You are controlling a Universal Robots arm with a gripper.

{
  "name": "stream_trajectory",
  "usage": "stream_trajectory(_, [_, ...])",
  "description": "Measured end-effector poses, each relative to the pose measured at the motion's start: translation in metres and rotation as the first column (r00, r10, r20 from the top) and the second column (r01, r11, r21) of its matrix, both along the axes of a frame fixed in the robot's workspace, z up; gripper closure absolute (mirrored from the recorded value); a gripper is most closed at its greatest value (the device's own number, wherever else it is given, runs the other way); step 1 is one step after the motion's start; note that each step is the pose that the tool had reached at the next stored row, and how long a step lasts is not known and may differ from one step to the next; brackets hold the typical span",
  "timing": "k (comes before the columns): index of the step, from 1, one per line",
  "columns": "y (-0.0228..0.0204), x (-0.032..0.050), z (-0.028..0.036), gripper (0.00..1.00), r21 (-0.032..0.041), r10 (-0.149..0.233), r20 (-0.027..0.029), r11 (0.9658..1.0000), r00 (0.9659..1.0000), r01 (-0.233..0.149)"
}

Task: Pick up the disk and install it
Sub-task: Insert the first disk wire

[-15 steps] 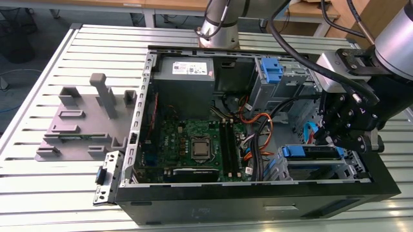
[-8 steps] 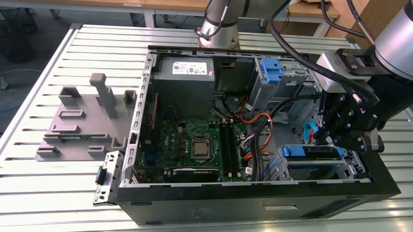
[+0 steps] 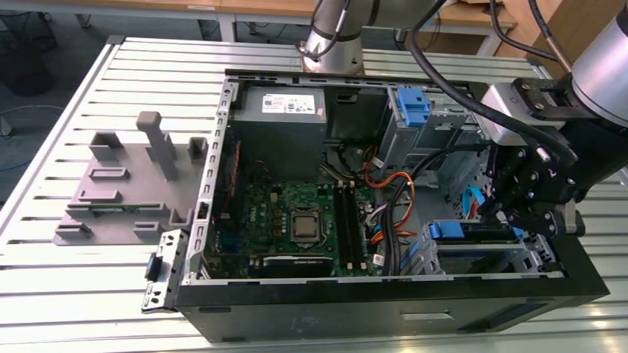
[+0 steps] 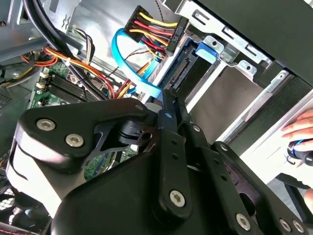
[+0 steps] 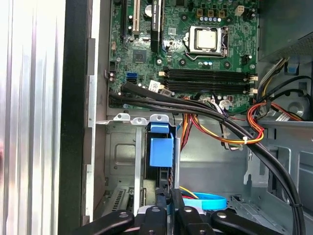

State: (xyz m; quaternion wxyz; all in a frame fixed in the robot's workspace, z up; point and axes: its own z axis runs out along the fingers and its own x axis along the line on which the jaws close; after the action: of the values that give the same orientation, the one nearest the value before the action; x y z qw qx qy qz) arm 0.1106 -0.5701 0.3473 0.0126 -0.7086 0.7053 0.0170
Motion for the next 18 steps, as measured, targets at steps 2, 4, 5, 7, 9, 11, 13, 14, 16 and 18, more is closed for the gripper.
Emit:
stream_trajectory(2, [0.0, 0.0, -0.0001, 0.84, -0.0002, -0.001, 0.0, 1.0, 1.0, 0.001])
stream_trajectory(4, [-0.0001, 0.0, -0.0001, 0.84, -0.0003, -0.001, 0.0, 1.0, 1.0, 0.001])
stream_trajectory(5, [0.0, 0.0, -0.0006, 0.84, -0.0001, -0.001, 0.0003, 1.0, 1.0, 0.001])
stream_trajectory(7, [0.0, -0.0002, -0.0012, 0.84, -0.0003, -0.001, 0.001, 1.0, 1.0, 0.001])
stream_trajectory(9, [0.0, -0.0003, -0.0021, 0.84, 0.0, -0.001, 0.0011, 1.0, 1.0, 0.001])
stream_trajectory(11, [-0.0001, -0.0004, -0.0032, 0.84, 0.0, -0.001, 0.0012, 1.0, 1.0, 0.001])
stream_trajectory(13, [-0.0001, -0.0004, -0.0036, 0.84, -0.0003, -0.001, 0.0012, 1.0, 1.0, 0.001])
stream_trajectory(14, [-0.0001, -0.0004, -0.0036, 0.84, -0.0004, -0.001, 0.0012, 1.0, 1.0, 0.001])
stream_trajectory(16, [-0.0001, -0.0004, -0.0039, 0.84, -0.0002, -0.001, 0.0013, 1.0, 1.0, 0.001])
stream_trajectory(18, [-0.0001, -0.0004, -0.0057, 0.84, 0.0003, -0.001, 0.0031, 1.0, 1.0, 0.001])
